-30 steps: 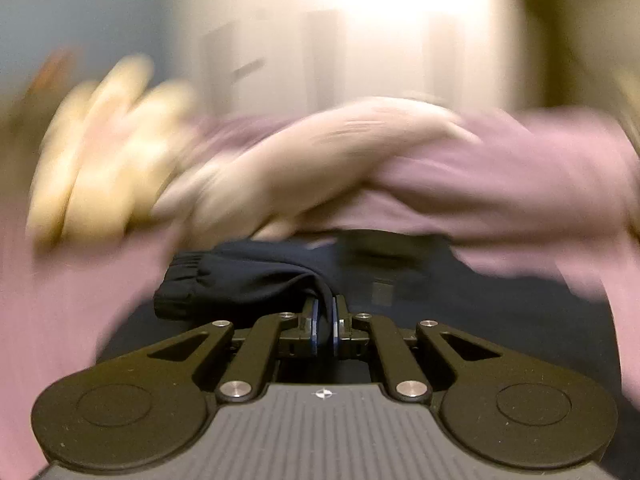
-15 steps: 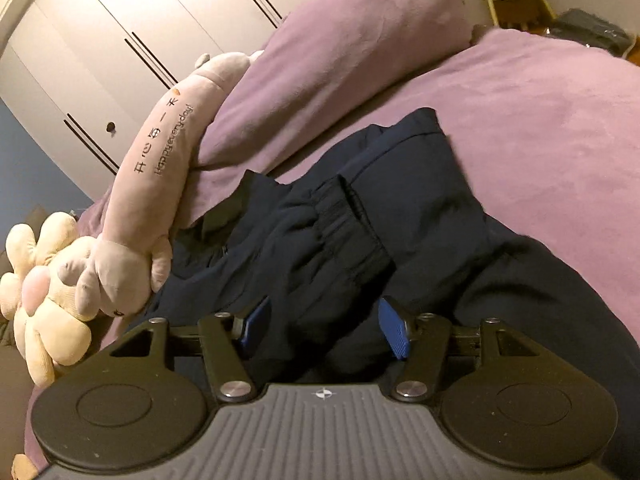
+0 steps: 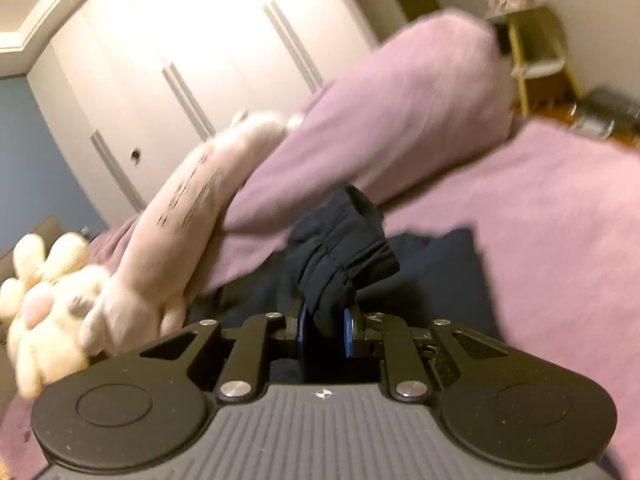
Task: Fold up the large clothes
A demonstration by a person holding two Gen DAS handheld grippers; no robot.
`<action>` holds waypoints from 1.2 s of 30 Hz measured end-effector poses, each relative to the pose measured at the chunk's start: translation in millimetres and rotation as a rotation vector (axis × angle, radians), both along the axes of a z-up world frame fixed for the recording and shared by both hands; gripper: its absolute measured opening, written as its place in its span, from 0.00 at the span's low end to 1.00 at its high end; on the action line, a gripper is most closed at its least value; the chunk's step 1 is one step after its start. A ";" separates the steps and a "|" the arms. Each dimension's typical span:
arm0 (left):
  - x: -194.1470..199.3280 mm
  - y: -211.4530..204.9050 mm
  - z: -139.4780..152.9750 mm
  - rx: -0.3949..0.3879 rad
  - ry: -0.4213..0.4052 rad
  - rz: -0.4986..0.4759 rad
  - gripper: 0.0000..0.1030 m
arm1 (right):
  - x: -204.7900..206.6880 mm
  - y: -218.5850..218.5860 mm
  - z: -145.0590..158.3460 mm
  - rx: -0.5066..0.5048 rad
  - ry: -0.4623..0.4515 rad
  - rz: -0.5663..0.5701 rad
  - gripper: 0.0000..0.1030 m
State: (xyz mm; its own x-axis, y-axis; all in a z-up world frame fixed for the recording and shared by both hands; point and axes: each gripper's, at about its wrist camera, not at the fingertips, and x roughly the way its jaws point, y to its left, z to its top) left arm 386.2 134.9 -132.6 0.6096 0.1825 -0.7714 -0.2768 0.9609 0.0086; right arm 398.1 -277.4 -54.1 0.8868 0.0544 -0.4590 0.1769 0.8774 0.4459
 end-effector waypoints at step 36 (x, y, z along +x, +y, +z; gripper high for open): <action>15.5 -45.2 -1.0 0.032 0.017 -0.140 0.90 | 17.8 22.1 -58.3 -0.505 0.255 0.193 0.22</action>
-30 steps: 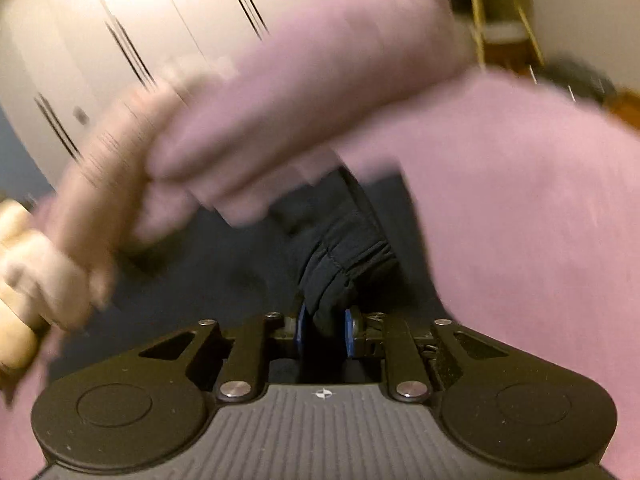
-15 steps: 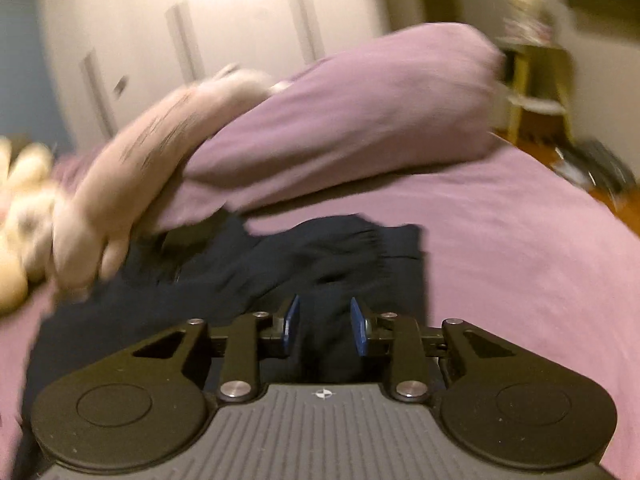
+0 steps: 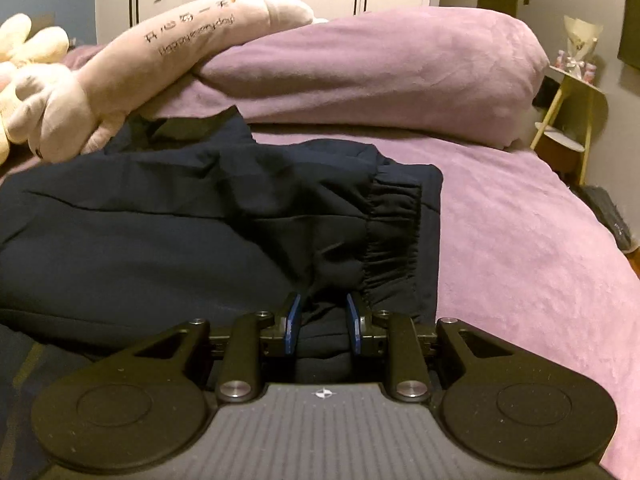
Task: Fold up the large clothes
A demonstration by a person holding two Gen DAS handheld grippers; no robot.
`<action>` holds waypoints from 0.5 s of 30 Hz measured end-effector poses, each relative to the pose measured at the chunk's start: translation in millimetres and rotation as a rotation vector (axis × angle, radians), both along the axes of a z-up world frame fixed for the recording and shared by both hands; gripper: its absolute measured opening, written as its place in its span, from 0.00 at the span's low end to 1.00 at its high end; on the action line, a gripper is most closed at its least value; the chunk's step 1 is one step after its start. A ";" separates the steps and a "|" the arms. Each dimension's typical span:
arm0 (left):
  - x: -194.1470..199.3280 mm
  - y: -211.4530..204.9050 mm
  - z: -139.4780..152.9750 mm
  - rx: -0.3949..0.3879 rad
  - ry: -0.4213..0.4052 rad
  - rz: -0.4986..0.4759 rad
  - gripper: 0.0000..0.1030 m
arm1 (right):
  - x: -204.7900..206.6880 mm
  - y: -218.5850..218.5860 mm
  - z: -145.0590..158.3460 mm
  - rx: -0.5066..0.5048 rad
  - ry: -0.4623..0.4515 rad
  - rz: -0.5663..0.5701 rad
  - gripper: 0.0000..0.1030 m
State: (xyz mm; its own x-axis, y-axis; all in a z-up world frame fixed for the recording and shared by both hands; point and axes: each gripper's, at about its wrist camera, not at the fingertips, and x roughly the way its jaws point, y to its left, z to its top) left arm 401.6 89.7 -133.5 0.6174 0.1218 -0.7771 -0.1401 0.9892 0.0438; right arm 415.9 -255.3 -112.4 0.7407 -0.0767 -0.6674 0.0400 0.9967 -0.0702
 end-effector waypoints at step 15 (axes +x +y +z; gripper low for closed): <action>0.2 9.4 -0.8 0.002 0.070 0.028 0.95 | -16.9 -21.8 19.1 0.267 0.007 -0.075 0.62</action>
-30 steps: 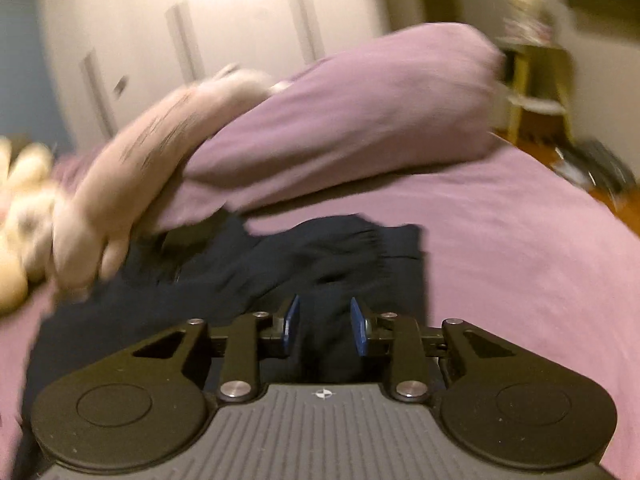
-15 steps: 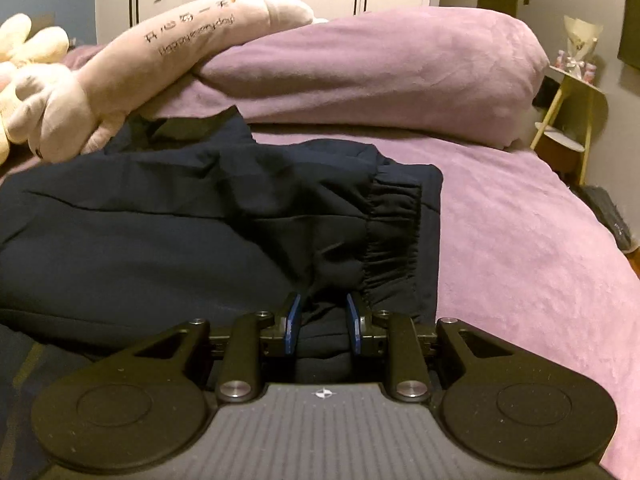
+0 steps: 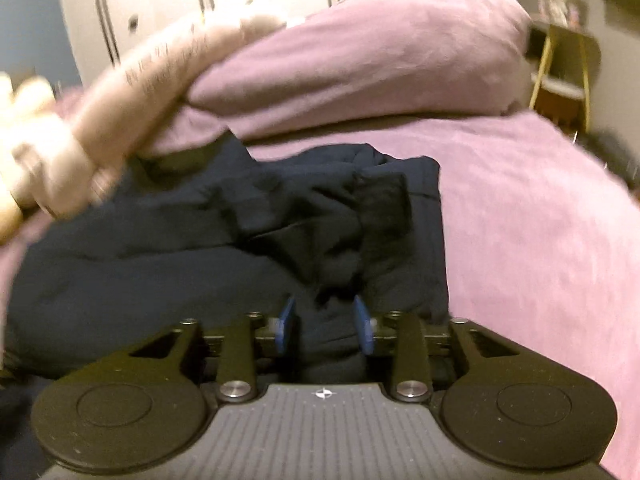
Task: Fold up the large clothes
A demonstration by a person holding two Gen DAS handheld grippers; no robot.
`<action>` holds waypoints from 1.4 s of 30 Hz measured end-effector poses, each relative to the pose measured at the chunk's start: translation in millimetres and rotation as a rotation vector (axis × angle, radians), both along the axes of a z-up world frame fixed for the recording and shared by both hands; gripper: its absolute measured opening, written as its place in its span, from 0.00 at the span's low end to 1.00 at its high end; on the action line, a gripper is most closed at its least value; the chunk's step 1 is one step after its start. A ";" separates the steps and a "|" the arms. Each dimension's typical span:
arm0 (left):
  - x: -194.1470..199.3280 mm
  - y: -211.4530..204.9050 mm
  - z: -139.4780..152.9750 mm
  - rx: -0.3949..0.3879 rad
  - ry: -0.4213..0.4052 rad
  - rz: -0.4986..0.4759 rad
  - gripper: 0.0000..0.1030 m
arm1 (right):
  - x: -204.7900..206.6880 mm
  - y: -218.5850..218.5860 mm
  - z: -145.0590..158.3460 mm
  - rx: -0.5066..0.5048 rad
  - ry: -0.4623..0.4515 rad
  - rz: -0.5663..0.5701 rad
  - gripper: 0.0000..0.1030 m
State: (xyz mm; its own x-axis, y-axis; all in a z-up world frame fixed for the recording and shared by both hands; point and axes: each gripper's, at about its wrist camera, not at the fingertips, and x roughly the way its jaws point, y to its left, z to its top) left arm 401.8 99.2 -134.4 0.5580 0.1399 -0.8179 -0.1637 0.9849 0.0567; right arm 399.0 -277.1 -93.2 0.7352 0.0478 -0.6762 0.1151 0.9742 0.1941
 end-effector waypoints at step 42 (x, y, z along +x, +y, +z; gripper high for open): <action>-275.8 110.0 58.2 -0.040 -0.050 0.053 0.91 | -322.8 -52.8 6.2 -0.081 0.109 0.023 0.67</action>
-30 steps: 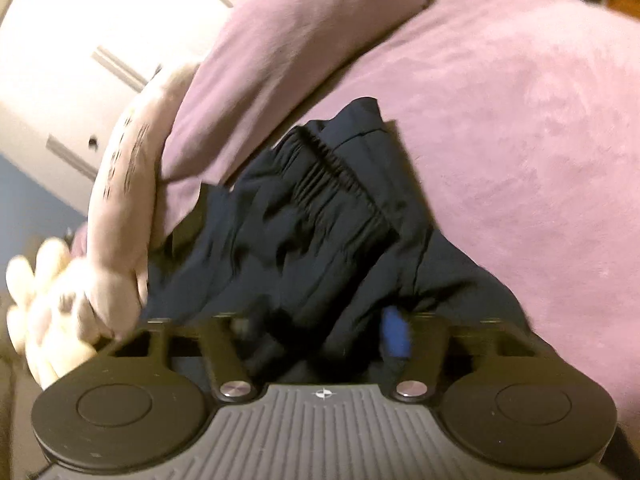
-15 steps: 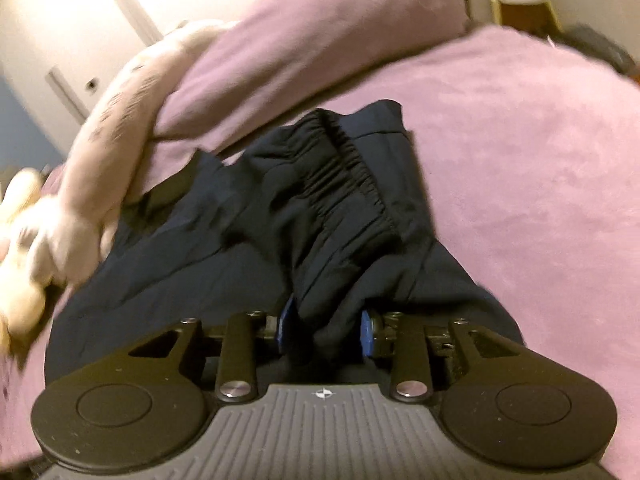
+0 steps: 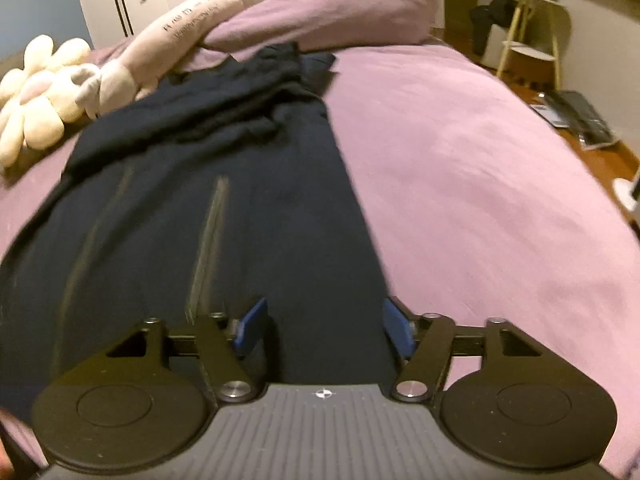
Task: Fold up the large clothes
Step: 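Grasp the jacket hem with the left gripper while the right gripper grasps it too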
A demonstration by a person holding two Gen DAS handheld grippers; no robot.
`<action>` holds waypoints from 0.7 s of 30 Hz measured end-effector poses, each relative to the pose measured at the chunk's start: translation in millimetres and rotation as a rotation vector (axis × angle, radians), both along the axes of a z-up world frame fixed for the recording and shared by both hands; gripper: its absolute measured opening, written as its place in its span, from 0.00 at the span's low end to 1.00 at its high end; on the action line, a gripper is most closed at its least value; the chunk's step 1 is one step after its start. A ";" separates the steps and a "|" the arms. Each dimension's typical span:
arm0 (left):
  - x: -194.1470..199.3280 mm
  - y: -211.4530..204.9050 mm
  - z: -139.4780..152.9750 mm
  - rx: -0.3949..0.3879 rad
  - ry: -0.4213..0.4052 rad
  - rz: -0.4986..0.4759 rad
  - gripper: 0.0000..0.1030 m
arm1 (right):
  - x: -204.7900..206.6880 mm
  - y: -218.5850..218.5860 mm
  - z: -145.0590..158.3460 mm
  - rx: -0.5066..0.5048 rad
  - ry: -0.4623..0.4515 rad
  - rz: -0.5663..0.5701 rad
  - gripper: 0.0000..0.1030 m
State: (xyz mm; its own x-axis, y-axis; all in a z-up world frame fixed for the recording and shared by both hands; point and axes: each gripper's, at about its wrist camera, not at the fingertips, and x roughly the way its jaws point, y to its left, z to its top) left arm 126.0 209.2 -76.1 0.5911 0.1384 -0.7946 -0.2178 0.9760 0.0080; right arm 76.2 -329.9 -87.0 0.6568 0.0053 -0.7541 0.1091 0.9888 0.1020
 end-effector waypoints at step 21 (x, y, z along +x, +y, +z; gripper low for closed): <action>-33.8 12.0 -34.9 -0.442 0.123 -0.151 0.60 | -22.0 -56.5 -25.0 0.446 0.110 -0.079 0.30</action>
State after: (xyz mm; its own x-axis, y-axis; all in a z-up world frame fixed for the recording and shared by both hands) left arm 92.2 221.2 -111.1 0.4768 -0.3086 -0.8231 -0.0967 0.9123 -0.3980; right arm 54.3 -386.4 -112.0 0.5848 0.2982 -0.7543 0.2160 0.8391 0.4992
